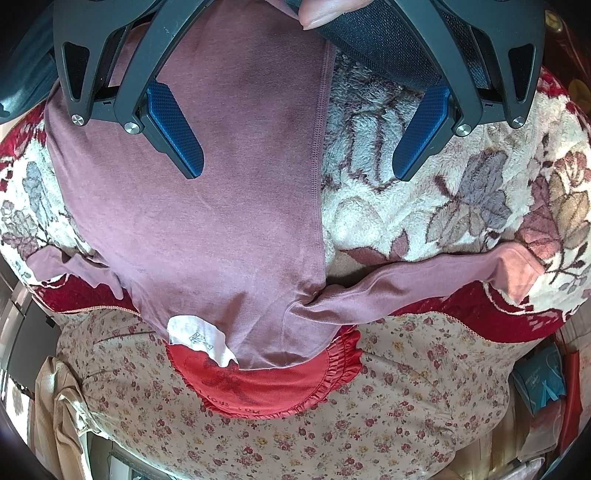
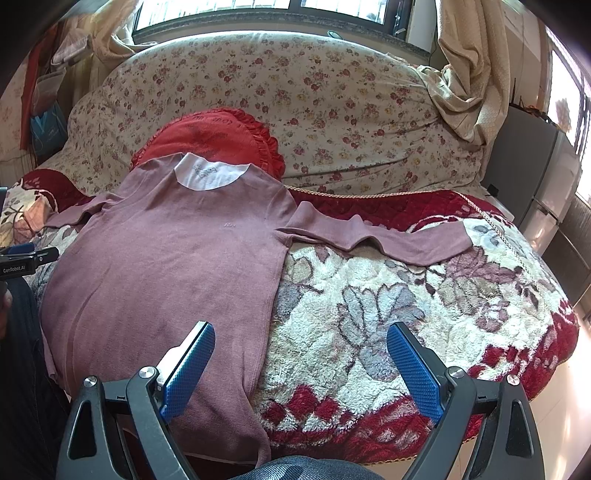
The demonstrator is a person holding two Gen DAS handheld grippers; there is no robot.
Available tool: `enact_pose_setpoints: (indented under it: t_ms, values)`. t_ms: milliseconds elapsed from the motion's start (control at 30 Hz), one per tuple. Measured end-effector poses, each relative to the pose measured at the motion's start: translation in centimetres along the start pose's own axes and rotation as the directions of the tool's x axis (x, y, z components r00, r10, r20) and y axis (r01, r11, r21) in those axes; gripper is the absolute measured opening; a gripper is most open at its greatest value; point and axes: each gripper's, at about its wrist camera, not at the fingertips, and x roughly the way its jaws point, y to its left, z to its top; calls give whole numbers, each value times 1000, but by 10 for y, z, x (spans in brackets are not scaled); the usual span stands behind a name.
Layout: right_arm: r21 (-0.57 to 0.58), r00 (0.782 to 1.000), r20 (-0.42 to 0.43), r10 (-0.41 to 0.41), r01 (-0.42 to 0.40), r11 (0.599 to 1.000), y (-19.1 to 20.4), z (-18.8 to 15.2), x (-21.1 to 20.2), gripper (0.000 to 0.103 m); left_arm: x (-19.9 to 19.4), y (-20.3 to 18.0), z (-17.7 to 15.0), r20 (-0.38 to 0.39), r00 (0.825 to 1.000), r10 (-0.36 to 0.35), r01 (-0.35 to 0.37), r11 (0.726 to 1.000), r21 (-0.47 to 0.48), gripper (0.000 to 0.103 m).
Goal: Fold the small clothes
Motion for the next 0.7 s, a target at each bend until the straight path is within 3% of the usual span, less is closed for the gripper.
enact_pose_setpoints:
  t_ms: [700]
  values:
    - [0, 1000, -9, 0, 0, 1000, 1, -1, 3, 93, 0, 0, 0, 1, 1000, -2, 2, 1000, -1, 103]
